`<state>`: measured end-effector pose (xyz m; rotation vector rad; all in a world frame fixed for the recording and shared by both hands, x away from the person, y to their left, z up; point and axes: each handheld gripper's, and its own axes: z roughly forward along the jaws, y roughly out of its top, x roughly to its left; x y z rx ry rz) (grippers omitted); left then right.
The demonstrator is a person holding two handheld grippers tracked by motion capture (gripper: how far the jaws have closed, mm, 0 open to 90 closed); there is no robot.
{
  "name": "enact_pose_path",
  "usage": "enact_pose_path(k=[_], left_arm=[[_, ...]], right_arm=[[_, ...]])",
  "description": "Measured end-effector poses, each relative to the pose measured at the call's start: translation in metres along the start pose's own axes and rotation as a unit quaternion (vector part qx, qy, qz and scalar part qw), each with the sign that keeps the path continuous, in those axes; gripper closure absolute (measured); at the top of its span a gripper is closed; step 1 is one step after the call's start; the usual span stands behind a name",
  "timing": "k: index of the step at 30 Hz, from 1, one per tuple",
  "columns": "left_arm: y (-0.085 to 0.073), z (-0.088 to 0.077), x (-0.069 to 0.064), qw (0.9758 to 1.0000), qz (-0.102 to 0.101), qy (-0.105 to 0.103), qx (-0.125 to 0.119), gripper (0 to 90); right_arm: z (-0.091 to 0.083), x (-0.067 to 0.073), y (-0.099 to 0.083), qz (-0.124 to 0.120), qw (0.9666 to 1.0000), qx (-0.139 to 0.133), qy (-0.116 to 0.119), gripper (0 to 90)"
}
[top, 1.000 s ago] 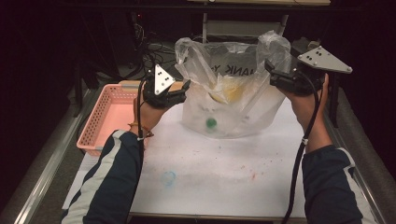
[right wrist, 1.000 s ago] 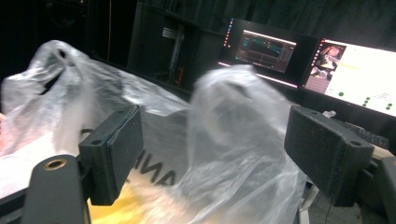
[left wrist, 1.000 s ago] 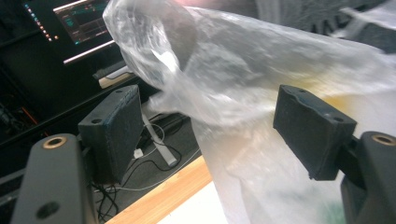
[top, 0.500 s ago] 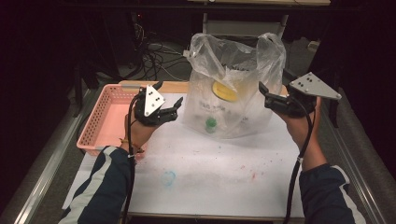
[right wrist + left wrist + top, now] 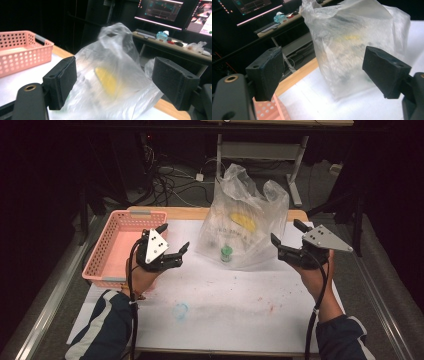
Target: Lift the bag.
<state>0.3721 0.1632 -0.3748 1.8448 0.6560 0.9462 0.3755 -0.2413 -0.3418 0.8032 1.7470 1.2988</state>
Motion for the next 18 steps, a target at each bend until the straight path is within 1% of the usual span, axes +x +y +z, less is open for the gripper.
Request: enact_pose_path(k=[3,7,9,12,15,16,18], left_arm=[[-0.004,-0.006,-0.004,0.9999,0.010,-0.002,0.004,17.6],[-0.010,-0.017,-0.009,0.9997,0.026,0.002,0.007,17.5],[-0.012,-0.023,-0.009,0.9997,0.025,-0.004,0.004,17.5],[-0.017,-0.030,-0.011,0.9997,0.025,0.000,0.002,17.5],[-0.024,-0.036,-0.012,0.9995,0.030,0.000,0.009,17.5],[-0.026,-0.038,-0.013,0.9995,0.029,-0.001,0.010,17.5],[-0.030,-0.042,-0.014,0.9994,0.032,0.000,0.013,17.5]], right_arm=[[-0.004,0.004,-0.008,0.003,1.0000,0.002,0.007,20.4],[-0.010,0.010,-0.020,-0.005,0.9998,0.008,0.015,20.5],[-0.014,0.013,-0.025,-0.010,0.9997,0.012,0.018,20.5],[-0.019,0.017,-0.030,-0.017,0.9996,0.013,0.020,20.1],[-0.025,0.019,-0.034,-0.020,0.9995,0.013,0.023,20.0],[-0.027,0.020,-0.035,-0.015,0.9995,0.016,0.023,20.0],[-0.030,0.020,-0.038,-0.017,0.9994,0.016,0.027,20.0]])
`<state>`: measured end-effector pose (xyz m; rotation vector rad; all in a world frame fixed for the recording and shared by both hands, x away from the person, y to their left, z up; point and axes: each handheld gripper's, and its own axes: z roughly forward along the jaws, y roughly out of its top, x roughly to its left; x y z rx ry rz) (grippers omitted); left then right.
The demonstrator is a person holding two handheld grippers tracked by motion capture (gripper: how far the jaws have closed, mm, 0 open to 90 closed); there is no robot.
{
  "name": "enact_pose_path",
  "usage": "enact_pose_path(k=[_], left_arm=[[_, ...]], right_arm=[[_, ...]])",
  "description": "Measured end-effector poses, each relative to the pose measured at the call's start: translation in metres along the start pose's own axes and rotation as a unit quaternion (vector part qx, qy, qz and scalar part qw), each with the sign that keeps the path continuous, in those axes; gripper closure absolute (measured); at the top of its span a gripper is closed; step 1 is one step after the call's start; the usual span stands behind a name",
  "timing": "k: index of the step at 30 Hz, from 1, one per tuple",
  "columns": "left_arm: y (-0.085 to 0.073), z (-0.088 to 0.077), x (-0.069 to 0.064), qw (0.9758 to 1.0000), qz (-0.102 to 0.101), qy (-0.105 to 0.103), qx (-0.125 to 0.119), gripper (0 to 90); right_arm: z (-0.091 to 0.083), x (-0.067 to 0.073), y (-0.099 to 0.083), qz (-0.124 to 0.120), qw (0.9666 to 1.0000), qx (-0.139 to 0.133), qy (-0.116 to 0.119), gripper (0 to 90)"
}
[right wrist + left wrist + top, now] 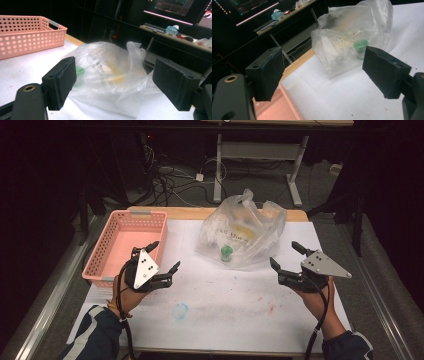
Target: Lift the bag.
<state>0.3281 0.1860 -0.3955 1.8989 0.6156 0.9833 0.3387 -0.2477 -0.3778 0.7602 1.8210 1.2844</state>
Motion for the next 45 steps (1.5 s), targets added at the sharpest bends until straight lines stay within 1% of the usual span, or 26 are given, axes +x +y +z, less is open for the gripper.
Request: enact_pose_path(k=[8,14,20,22,23,24,27,31,33,39,40,42,44,45], left_arm=[[-0.011,-0.010,-0.005,0.9999,0.009,-0.006,0.009,17.5],[-0.017,-0.015,-0.008,0.9998,0.015,-0.009,0.013,17.5],[-0.025,-0.020,-0.008,0.9997,0.014,-0.013,0.017,17.5],[-0.027,-0.021,-0.009,0.9996,0.015,-0.011,0.022,17.5],[-0.029,-0.022,-0.009,0.9996,0.016,-0.011,0.022,17.5],[-0.030,-0.022,-0.010,0.9995,0.016,-0.010,0.024,17.5],[-0.034,-0.024,-0.011,0.9995,0.014,-0.013,0.026,17.5],[-0.041,-0.027,-0.013,0.9994,0.015,-0.011,0.031,17.5],[-0.044,-0.028,-0.014,0.9993,0.011,-0.012,0.033,17.5],[-0.054,-0.031,-0.017,0.9989,0.015,-0.009,0.042,17.5],[-0.056,-0.032,-0.017,0.9988,0.014,-0.012,0.045,17.5],[-0.058,-0.032,-0.019,0.9986,0.015,-0.012,0.049,17.5],[-0.060,-0.033,-0.020,0.9983,0.016,-0.017,0.053,17.5],[-0.061,-0.033,-0.020,0.9982,0.016,-0.018,0.054,17.5]], right_arm=[[-0.010,0.007,-0.011,-0.005,1.0000,0.004,0.006,19.7],[-0.015,0.013,-0.019,-0.013,0.9997,0.016,0.010,19.4],[-0.020,0.018,-0.026,-0.019,0.9995,0.022,0.014,19.3],[-0.021,0.020,-0.028,-0.020,0.9994,0.025,0.015,19.3],[-0.021,0.021,-0.030,-0.017,0.9993,0.028,0.017,19.3],[-0.022,0.022,-0.032,-0.021,0.9992,0.029,0.017,19.3],[-0.022,0.025,-0.037,-0.022,0.9990,0.035,0.016,19.3],[-0.022,0.029,-0.045,-0.023,0.9986,0.044,0.019,19.1],[-0.023,0.030,-0.047,-0.027,0.9984,0.047,0.018,18.6],[-0.026,0.032,-0.054,-0.020,0.9983,0.049,0.023,18.6],[-0.026,0.033,-0.056,-0.020,0.9983,0.050,0.024,18.6],[-0.027,0.035,-0.059,-0.022,0.9979,0.055,0.027,18.5],[-0.028,0.037,-0.062,-0.029,0.9974,0.060,0.027,18.3],[-0.029,0.038,-0.064,-0.026,0.9974,0.060,0.029,18.3]])
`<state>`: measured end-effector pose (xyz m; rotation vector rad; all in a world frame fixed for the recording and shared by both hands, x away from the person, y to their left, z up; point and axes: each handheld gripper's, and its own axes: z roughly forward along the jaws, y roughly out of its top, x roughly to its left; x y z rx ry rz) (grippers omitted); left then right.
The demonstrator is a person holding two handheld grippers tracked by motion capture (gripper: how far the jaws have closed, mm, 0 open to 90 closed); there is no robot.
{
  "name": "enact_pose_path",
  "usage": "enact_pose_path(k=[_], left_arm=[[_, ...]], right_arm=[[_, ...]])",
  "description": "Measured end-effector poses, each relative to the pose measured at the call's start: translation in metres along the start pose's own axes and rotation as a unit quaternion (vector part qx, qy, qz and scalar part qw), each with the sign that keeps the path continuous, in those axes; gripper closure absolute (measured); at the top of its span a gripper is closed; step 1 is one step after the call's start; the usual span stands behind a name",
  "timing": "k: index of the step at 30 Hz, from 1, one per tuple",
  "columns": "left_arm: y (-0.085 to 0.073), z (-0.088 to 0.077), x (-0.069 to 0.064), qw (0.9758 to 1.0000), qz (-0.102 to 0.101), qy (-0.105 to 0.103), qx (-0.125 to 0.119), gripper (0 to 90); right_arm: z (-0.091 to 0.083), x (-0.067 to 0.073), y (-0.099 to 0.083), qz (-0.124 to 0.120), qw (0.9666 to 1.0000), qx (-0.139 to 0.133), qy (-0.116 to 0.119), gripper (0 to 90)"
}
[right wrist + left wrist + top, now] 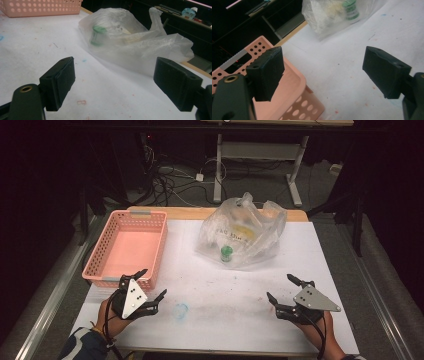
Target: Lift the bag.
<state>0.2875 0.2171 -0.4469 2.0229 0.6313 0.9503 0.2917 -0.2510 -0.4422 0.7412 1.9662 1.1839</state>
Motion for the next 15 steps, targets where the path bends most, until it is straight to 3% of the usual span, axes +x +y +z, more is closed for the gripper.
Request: enact_pose_path(k=[15], left_arm=[[-0.021,-0.010,-0.011,0.9990,-0.013,-0.022,0.036,17.5]], right_arm=[[-0.003,0.014,-0.014,-0.002,0.9995,0.020,0.024,17.8]])
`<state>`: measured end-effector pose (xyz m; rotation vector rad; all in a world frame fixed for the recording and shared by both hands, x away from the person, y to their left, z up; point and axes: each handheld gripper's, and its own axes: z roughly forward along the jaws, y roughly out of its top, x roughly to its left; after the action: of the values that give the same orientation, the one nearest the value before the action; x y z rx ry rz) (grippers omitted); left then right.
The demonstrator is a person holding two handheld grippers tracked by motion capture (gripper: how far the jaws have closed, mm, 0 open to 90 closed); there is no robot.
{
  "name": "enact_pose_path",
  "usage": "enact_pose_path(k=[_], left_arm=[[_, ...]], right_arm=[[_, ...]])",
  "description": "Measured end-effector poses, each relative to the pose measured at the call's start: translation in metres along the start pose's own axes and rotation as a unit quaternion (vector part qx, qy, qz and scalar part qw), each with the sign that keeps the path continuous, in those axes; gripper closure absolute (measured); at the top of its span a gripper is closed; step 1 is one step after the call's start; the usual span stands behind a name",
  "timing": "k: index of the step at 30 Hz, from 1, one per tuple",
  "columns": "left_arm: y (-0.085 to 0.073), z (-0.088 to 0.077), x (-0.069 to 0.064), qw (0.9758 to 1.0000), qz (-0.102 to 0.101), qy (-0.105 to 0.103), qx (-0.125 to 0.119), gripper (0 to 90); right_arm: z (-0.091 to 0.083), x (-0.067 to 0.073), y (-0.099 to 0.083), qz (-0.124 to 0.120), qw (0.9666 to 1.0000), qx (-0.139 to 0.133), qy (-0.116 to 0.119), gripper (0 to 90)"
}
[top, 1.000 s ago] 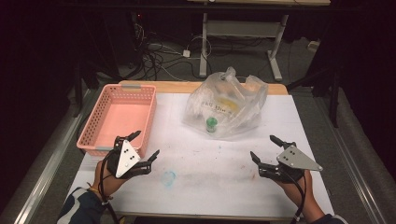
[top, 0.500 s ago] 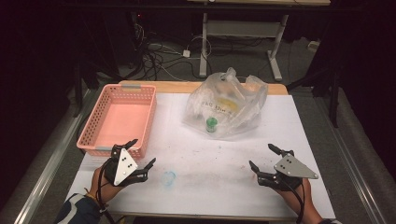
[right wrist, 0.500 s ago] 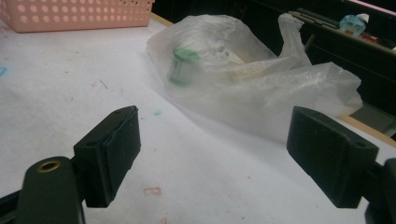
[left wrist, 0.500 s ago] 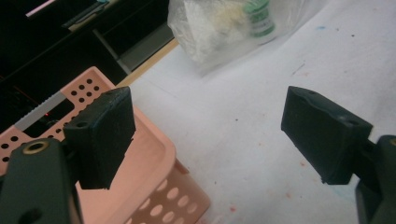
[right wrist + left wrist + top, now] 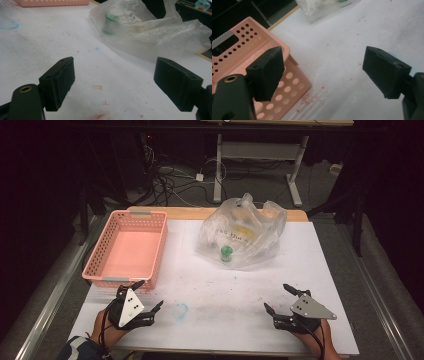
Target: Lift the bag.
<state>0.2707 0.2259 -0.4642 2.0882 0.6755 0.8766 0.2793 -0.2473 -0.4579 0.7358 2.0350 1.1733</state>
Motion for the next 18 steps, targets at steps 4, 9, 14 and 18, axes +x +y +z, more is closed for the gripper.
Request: enact_pose_path(k=[4,9,14,18], left_arm=[[-0.0002,-0.0002,0.0006,1.0000,-0.004,0.000,-0.001,17.5],[-0.0007,0.0000,0.0018,1.0000,-0.004,-0.004,-0.002,17.5],[-0.0006,-0.0027,0.0022,1.0000,-0.004,-0.003,-0.006,17.5],[-0.0001,-0.0022,0.0024,1.0000,-0.002,-0.005,-0.006,17.5]], right_arm=[[0.0004,0.0012,0.0006,-0.003,1.0000,0.001,0.001,17.7],[-0.0005,0.0015,0.0018,-0.008,1.0000,-0.003,-0.001,17.8],[-0.0019,0.0040,0.0034,-0.012,0.9999,-0.004,0.000,17.8],[-0.0026,0.0042,0.0036,-0.013,0.9999,-0.004,0.000,17.8]])
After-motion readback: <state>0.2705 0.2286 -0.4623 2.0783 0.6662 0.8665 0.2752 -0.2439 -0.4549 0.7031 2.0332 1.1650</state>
